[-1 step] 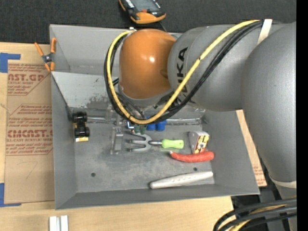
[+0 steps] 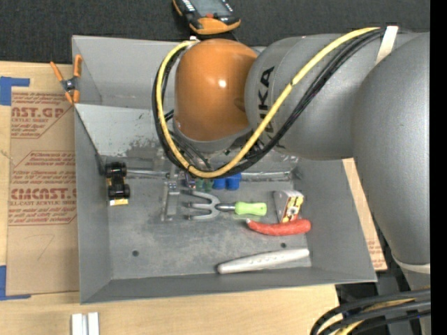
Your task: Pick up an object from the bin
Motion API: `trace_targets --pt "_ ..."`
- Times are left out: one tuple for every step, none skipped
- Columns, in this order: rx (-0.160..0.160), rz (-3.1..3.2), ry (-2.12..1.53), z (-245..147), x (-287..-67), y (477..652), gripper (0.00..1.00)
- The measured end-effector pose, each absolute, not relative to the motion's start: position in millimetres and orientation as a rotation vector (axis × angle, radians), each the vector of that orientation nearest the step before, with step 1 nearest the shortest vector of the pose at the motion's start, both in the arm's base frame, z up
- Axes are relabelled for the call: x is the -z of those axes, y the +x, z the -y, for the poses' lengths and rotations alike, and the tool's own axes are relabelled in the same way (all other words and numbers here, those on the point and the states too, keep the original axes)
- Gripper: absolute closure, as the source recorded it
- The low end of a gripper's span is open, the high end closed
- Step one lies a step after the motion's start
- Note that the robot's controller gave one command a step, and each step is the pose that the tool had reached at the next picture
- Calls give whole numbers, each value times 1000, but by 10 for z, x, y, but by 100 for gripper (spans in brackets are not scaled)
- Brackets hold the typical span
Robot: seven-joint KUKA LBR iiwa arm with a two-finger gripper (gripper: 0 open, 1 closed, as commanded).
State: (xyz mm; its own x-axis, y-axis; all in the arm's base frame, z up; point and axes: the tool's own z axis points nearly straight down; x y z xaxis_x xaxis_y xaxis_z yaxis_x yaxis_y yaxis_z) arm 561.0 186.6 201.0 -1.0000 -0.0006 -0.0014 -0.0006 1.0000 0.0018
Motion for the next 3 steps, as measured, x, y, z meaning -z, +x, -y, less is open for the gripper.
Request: trace_targets --pt "-4 -3129 -249 -563 -761 5880 0" --pt "-15 -3094 478 -1332 -1412 5904 0" --pt "5 -3144 -75 14 -980 5664 0"
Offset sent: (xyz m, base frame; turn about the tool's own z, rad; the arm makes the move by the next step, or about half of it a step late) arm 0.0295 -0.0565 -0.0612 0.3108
